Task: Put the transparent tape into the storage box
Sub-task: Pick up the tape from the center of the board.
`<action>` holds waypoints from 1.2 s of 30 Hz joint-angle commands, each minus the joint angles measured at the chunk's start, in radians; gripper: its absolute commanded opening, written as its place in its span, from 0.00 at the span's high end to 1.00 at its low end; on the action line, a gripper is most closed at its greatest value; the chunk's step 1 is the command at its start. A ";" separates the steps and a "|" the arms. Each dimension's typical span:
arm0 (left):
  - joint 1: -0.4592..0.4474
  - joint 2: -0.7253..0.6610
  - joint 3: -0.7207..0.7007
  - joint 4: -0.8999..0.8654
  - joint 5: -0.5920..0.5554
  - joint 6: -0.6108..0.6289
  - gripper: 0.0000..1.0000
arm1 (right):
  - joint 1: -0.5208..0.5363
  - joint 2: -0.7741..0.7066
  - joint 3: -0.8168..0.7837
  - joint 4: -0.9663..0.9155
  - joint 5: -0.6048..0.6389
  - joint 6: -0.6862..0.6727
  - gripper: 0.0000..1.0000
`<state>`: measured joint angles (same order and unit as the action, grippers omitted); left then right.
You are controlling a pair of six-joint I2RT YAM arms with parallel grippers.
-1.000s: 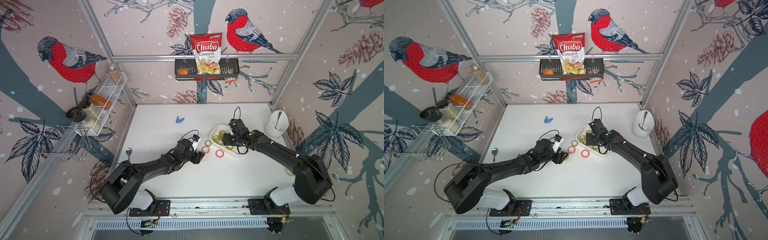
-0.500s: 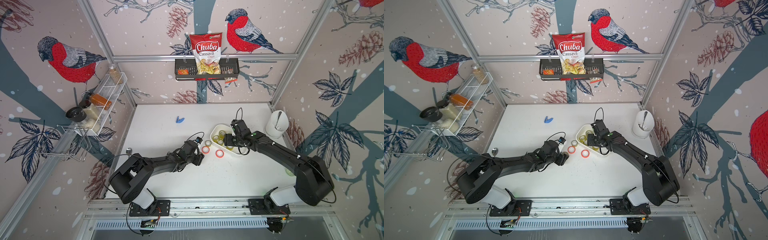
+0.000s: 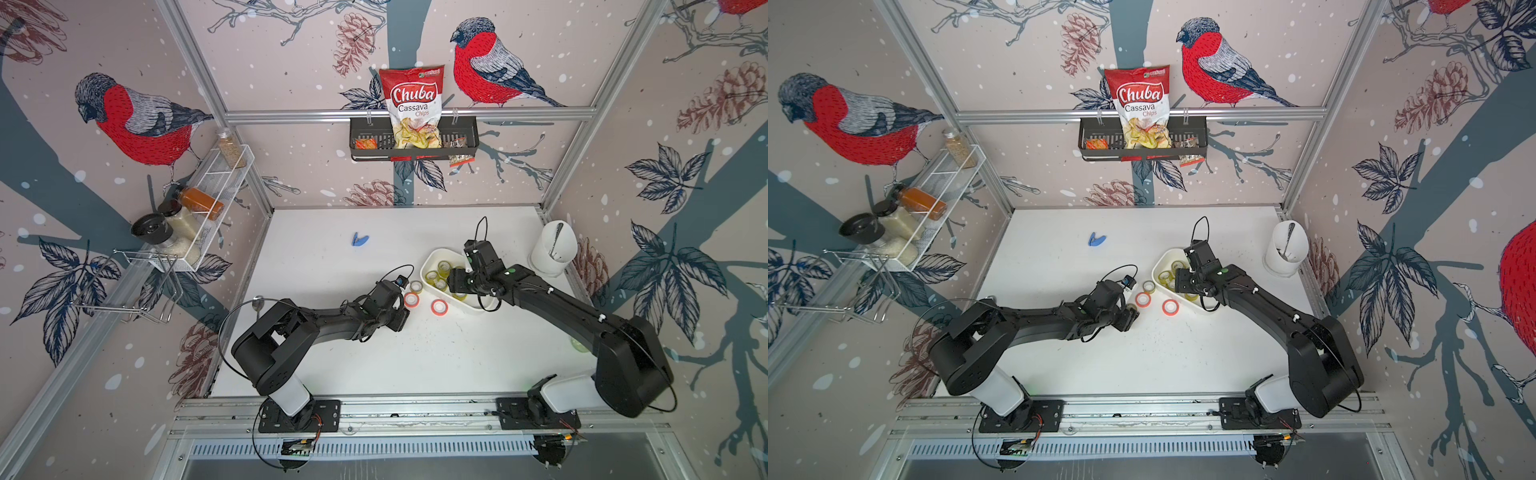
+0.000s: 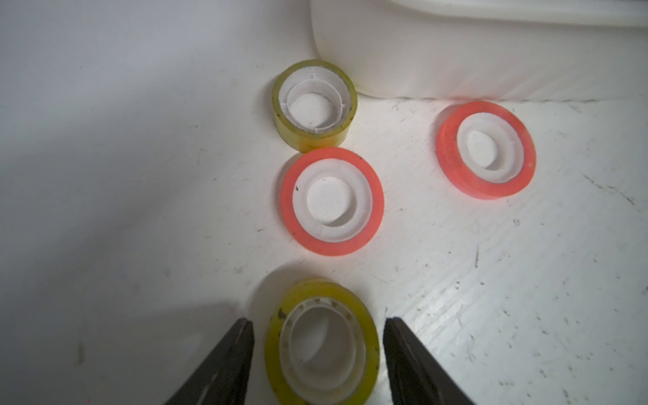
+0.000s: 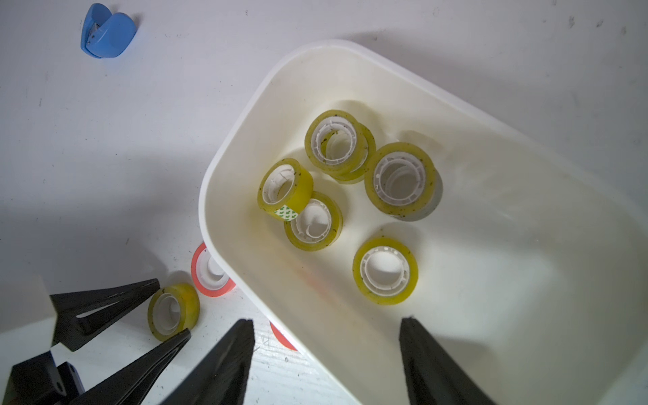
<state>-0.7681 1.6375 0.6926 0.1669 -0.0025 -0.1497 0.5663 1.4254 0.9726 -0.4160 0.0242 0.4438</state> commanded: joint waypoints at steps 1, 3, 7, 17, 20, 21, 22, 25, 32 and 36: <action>-0.006 0.019 0.017 -0.029 -0.026 0.013 0.37 | -0.005 -0.009 -0.005 0.033 -0.017 -0.012 0.29; -0.012 0.028 0.026 -0.038 -0.034 0.015 0.40 | -0.008 -0.014 -0.008 0.035 -0.020 -0.015 0.29; -0.016 0.034 0.037 -0.052 -0.050 0.012 0.45 | -0.021 -0.027 -0.021 0.049 -0.027 -0.020 0.29; -0.018 -0.035 0.065 -0.119 -0.085 -0.011 0.53 | -0.073 -0.061 -0.069 0.097 -0.037 -0.032 0.30; -0.020 -0.069 0.079 -0.154 -0.099 -0.014 0.52 | -0.098 -0.075 -0.087 0.120 -0.054 -0.036 0.29; -0.020 -0.082 0.084 -0.159 -0.096 -0.015 0.51 | -0.104 -0.079 -0.090 0.127 -0.059 -0.037 0.29; -0.020 -0.100 0.090 -0.165 -0.093 -0.016 0.51 | -0.109 -0.084 -0.096 0.133 -0.065 -0.036 0.29; -0.020 -0.147 0.113 -0.165 -0.066 -0.016 0.51 | -0.117 -0.106 -0.114 0.155 -0.074 -0.029 0.29; -0.020 -0.192 0.213 -0.139 -0.033 -0.007 0.50 | -0.135 -0.143 -0.147 0.187 -0.102 -0.025 0.29; -0.020 -0.163 0.276 -0.116 -0.047 -0.005 0.50 | -0.141 -0.167 -0.162 0.192 -0.100 -0.024 0.30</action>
<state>-0.7876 1.4597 0.9375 0.0174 -0.0513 -0.1581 0.4297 1.2713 0.8196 -0.2569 -0.0631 0.4191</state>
